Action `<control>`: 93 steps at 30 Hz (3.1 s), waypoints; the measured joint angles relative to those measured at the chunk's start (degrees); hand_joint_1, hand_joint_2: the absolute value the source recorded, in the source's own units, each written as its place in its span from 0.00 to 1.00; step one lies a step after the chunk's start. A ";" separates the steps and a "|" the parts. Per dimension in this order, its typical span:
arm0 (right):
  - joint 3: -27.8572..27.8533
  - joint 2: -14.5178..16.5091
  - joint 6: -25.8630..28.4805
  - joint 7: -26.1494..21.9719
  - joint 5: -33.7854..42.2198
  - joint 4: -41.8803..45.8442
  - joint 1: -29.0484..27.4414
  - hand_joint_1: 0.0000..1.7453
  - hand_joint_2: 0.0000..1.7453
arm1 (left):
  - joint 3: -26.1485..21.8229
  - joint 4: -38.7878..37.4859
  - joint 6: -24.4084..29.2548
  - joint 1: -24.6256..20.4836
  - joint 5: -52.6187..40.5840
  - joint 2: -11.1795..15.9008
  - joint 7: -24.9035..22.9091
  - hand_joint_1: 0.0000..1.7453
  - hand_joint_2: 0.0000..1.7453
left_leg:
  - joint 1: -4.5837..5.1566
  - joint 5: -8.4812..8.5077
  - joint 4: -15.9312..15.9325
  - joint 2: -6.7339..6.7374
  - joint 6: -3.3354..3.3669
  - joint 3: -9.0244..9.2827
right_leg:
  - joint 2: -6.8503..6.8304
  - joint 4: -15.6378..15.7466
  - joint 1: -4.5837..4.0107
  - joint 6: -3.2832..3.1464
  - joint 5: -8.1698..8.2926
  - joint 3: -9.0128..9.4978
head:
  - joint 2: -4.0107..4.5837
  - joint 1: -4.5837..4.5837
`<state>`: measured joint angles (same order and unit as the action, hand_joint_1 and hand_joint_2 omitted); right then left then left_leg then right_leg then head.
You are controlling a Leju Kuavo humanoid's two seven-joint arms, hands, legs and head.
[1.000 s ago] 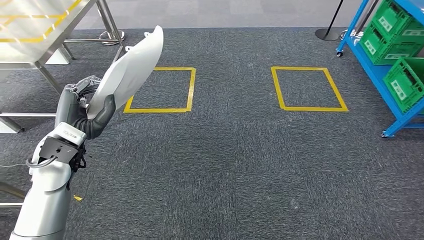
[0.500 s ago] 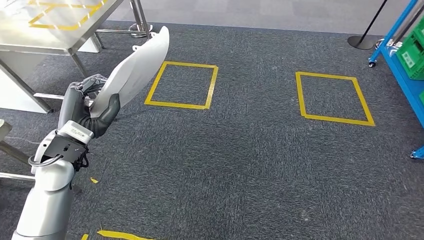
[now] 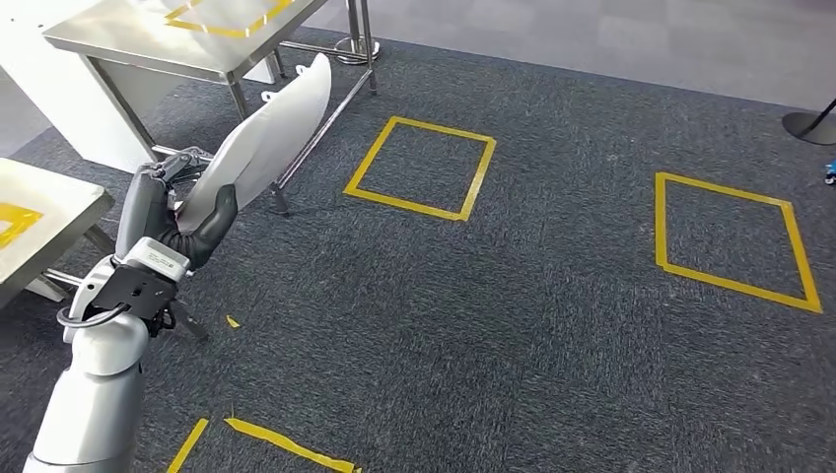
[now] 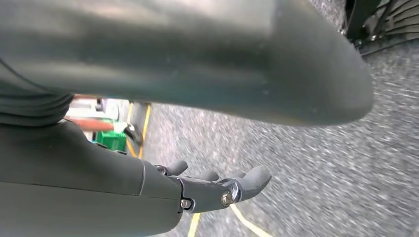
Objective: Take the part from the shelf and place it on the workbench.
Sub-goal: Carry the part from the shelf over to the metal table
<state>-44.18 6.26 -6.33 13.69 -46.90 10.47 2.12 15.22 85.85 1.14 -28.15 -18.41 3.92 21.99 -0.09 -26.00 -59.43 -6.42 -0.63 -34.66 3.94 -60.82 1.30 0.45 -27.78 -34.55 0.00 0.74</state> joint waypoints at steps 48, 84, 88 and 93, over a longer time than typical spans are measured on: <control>-0.45 -0.21 0.36 -0.61 -0.60 -0.01 0.81 0.00 0.00 | 0.30 -7.17 2.74 -3.76 3.71 6.50 2.85 1.00 1.00 | 0.44 0.82 0.77 9.15 0.31 -0.14 | -12.14 1.58 -1.05 -0.58 -0.44 1.95 | 0.00 0.27; -0.52 0.09 0.19 -0.31 -1.05 -0.02 0.92 0.00 0.00 | 2.20 -8.39 3.39 -6.01 3.29 6.12 0.85 1.00 1.00 | -0.08 1.39 1.10 7.77 1.21 -0.41 | -9.13 -0.48 -0.62 0.54 -2.42 1.87 | 0.01 -0.06; -0.54 0.06 0.19 -0.51 -1.26 -0.02 0.50 0.00 0.00 | 2.24 -8.31 3.47 -5.63 3.25 5.99 0.52 1.00 1.00 | -0.31 1.55 1.08 4.66 1.76 -0.59 | -4.35 -13.70 -0.43 1.07 -7.81 -4.85 | 0.01 -0.43; -0.54 0.05 0.19 -0.73 -1.39 -0.02 0.52 0.00 0.00 | 2.27 -8.26 3.48 -5.43 3.20 6.00 0.40 1.00 1.00 | -0.47 1.31 0.21 0.33 0.94 -0.87 | -0.79 -1.78 0.14 0.78 -0.23 -0.34 | 0.00 -0.48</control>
<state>-44.72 6.32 -6.14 12.96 -48.29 10.45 2.64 17.49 77.59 4.62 -33.58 -15.21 9.92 22.39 -0.56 -24.69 -59.22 -6.09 0.31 -35.53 3.15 -62.60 1.45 1.23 -28.01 -34.89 0.00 0.26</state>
